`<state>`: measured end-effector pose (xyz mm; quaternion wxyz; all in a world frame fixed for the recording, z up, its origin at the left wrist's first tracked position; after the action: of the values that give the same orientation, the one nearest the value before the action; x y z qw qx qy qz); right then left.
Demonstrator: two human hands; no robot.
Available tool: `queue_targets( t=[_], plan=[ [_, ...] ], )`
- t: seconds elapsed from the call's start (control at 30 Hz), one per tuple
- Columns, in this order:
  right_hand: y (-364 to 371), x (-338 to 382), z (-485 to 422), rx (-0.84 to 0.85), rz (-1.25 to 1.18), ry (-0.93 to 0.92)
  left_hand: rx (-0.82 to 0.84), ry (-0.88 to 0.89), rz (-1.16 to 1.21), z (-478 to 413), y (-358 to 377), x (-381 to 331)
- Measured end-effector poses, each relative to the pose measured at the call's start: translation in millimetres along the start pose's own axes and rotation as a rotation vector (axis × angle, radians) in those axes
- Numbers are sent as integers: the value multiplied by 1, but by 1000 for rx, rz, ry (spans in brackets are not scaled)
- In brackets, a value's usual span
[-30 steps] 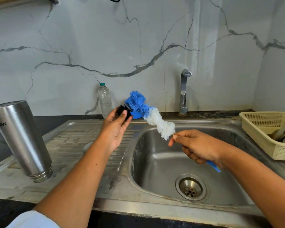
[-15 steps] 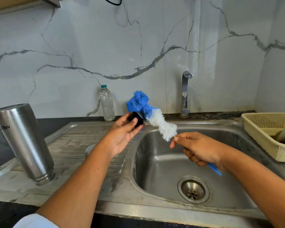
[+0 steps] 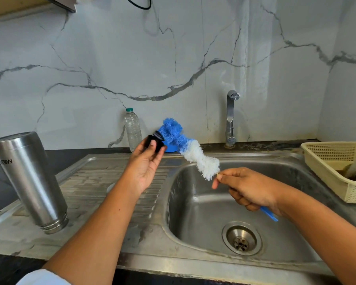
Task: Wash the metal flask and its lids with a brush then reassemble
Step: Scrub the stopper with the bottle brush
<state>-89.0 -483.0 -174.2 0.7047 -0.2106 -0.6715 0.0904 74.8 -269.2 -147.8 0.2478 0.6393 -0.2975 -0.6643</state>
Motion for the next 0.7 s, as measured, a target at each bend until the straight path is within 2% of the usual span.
queue_targets(
  t=[0.17,0.33,0.5,0.7],
  plan=[
    [2,3,-3,-44,-28,-21,153,-109,-178,16,10,19],
    [-2,-3,-2,-11,-14,9,59,-31,-17,1,4,4],
    [0,-4,-3,-24,-85,34,196,-102,-162,15,14,17],
    [4,-6,-1,26,-104,69,72,-33,11,6,8,4]
  ],
)
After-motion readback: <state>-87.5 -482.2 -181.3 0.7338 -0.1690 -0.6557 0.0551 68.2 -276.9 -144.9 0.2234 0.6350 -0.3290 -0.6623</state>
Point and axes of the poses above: each hand's wrist, its own z-axis away from the middle knuckle, its own y-axis out of the palm, x = y × z, the point moved 9 cm from there along -z, towards the middle knuckle, and after that the axes turned 12 degrees about -x, right-handed, at the moved point
